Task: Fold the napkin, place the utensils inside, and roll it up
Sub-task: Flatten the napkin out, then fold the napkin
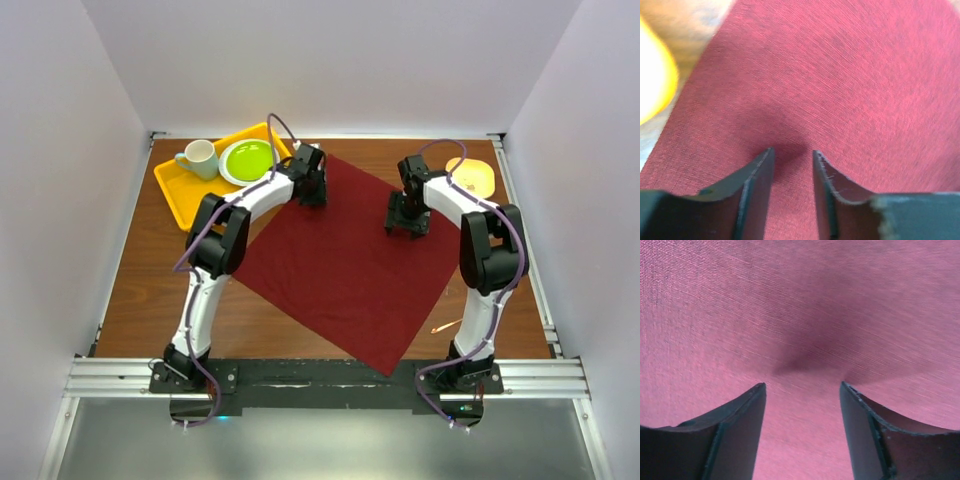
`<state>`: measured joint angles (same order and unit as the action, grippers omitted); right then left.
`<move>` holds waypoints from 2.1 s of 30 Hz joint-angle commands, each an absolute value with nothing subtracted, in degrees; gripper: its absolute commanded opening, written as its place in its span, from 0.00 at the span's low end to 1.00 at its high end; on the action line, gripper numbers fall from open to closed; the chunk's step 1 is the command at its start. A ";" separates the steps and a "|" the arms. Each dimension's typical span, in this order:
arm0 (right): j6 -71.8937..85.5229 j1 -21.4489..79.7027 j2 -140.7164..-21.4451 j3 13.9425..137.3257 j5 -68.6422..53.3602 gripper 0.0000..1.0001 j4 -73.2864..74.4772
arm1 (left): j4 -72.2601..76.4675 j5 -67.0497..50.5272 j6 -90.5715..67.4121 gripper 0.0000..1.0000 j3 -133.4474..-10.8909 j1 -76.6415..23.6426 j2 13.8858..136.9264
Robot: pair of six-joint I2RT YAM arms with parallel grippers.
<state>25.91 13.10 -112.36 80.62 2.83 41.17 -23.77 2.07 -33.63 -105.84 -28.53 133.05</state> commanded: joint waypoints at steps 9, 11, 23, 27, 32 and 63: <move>20.29 34.96 -101.34 80.94 5.45 0.89 46.06 | -36.82 4.47 -31.11 0.59 -88.19 -24.26 92.70; 22.84 40.76 -102.21 82.26 6.41 0.90 44.75 | -41.10 10.68 -34.43 0.60 -85.44 -23.21 86.43; 31.82 62.48 -132.59 122.93 15.90 0.66 49.20 | -63.54 37.09 -53.61 0.74 -80.59 -21.88 46.26; 28.49 64.68 -140.34 137.07 16.35 0.68 50.98 | -64.86 35.25 -51.86 0.73 -81.99 -21.88 42.98; 24.26 66.36 -141.77 137.46 16.53 0.71 44.93 | -67.94 30.25 -50.63 0.70 -83.67 -21.88 42.45; 19.24 67.85 -151.61 139.48 13.46 0.31 37.09 | -75.32 30.94 -45.70 0.69 -89.21 -21.88 41.92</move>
<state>16.21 67.44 -152.29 140.59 15.92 38.48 -74.74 29.43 -46.87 -87.18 -22.13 42.00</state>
